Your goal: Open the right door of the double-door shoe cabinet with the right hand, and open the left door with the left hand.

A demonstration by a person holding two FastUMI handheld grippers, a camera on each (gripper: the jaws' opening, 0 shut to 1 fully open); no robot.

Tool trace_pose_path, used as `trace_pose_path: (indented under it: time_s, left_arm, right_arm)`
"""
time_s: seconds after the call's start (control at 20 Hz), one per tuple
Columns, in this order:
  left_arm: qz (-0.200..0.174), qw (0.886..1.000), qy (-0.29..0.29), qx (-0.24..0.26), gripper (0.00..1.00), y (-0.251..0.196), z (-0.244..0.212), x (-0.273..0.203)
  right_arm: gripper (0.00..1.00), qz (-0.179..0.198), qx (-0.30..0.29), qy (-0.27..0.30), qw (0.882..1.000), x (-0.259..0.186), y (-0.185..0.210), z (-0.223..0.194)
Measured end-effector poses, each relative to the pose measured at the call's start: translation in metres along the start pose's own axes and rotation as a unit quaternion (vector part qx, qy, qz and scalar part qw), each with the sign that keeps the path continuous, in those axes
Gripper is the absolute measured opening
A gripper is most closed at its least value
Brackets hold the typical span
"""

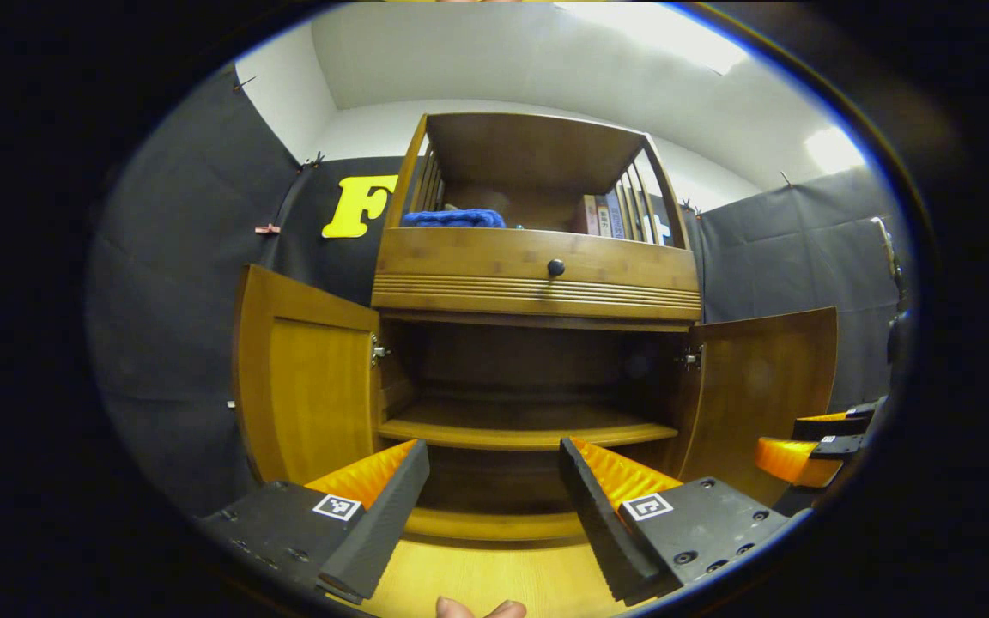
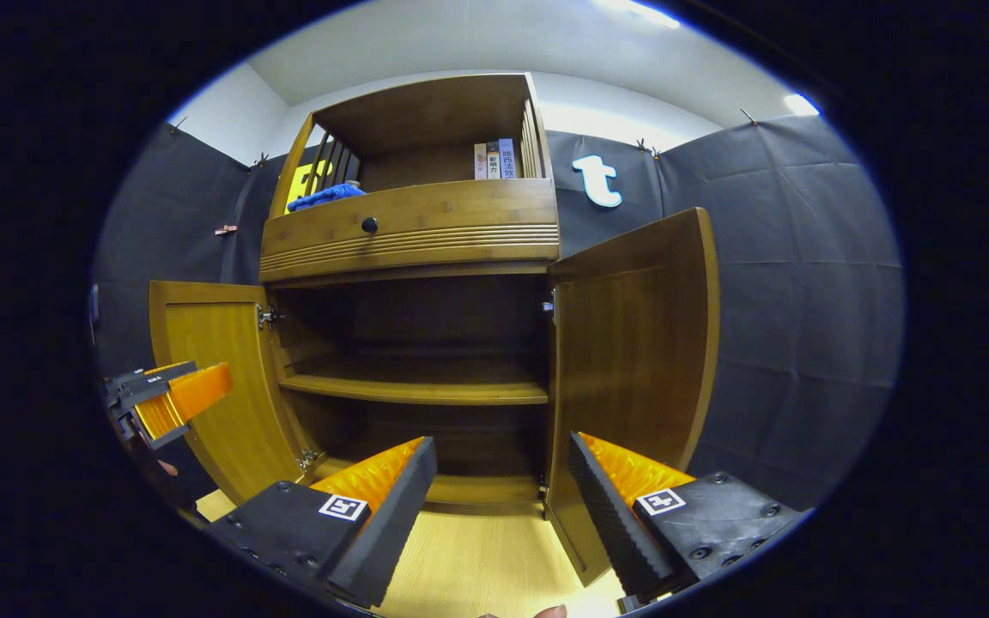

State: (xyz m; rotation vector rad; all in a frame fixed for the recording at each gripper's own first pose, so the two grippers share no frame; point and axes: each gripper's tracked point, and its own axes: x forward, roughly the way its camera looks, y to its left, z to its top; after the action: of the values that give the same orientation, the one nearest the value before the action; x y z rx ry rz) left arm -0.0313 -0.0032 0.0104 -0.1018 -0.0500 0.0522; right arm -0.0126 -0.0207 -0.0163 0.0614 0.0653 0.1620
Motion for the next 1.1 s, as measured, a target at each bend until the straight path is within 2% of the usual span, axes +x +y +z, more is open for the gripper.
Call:
trace_pose_path:
  time_s: [0.1, 0.3, 0.4, 0.45, 0.5, 0.6, 0.65, 1.05, 1.1]
  left_arm:
    - [-0.007, 1.0, 0.002, 0.005, 0.95, -0.011, -0.001, 0.001]
    - [-0.004, 1.0, 0.014, 0.016, 0.92, -0.017, -0.009, 0.001]
    - [0.002, 1.0, 0.02, 0.019, 0.95, -0.016, -0.012, 0.002]
    - [0.004, 1.0, 0.021, 0.021, 0.92, -0.015, -0.012, 0.002]
    - [0.006, 0.999, 0.022, 0.024, 0.95, -0.014, -0.012, 0.002]
    - [0.007, 0.999, 0.022, 0.029, 0.92, -0.013, -0.012, 0.001]
    - [0.007, 0.999, 0.022, 0.032, 0.95, -0.011, -0.012, 0.001]
    - [0.008, 0.998, 0.034, 0.05, 0.92, -0.006, -0.02, 0.001]
    - [0.007, 0.998, 0.033, 0.051, 0.95, -0.007, -0.019, 0.001]
  right_arm:
    - [0.98, 0.0, 0.002, -0.001, 1.0, 0.001, -0.004, 0.001]
    - [0.98, 0.001, 0.003, -0.001, 1.0, 0.002, -0.008, 0.002]
    - [0.98, 0.002, 0.002, 0.001, 1.0, 0.002, -0.007, 0.0]
    - [0.98, 0.002, 0.002, 0.002, 1.0, 0.001, -0.007, 0.0]
    - [0.98, 0.003, 0.002, 0.002, 1.0, 0.001, -0.006, 0.0]
    - [0.98, 0.002, 0.002, 0.001, 1.0, 0.0, -0.006, 0.001]
    - [0.98, 0.002, 0.001, 0.001, 1.0, -0.001, -0.006, 0.0]
    - [0.98, -0.003, 0.0, 0.006, 1.0, -0.005, -0.006, -0.003]
    - [0.98, -0.004, 0.002, 0.005, 1.0, -0.005, -0.007, -0.002]
